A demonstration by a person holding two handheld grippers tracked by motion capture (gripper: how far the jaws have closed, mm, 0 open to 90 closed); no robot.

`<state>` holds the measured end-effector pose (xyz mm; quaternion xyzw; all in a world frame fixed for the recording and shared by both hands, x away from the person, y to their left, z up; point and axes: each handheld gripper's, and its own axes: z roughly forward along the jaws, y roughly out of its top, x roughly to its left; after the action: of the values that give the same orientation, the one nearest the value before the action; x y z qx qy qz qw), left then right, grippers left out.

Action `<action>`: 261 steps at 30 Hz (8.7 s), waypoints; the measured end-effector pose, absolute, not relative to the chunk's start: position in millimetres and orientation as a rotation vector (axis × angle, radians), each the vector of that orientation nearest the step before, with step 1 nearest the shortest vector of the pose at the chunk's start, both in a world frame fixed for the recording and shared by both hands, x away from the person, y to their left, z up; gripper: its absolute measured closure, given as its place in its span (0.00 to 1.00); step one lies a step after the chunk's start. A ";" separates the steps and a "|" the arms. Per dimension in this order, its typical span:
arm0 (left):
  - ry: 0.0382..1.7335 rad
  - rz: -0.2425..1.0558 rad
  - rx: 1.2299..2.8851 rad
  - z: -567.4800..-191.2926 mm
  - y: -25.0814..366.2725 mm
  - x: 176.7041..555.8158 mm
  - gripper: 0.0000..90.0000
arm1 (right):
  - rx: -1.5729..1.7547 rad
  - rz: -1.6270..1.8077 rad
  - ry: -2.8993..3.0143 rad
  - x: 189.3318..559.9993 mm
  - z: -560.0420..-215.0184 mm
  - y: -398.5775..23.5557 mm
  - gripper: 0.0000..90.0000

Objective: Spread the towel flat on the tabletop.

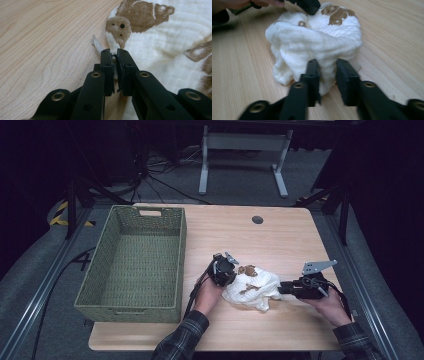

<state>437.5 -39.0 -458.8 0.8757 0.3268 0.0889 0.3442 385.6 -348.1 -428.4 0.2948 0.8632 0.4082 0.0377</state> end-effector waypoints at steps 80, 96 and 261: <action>0.846 0.210 2.277 -458.6 -37.0 437.9 0.93 | 0.797 1.165 2.662 411.3 -433.3 -324.1 0.96; 0.839 0.206 2.282 -458.4 -36.9 438.1 0.93 | 0.962 1.138 2.453 421.6 -408.3 -383.7 0.96; 0.810 0.211 2.289 -454.8 -16.5 383.6 0.59 | 0.913 1.141 2.532 361.4 -416.4 -398.4 0.98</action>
<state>383.6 -16.5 -454.8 0.8816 0.3118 0.0812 0.3450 361.4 -398.4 -416.4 0.3103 0.8610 0.3881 0.1087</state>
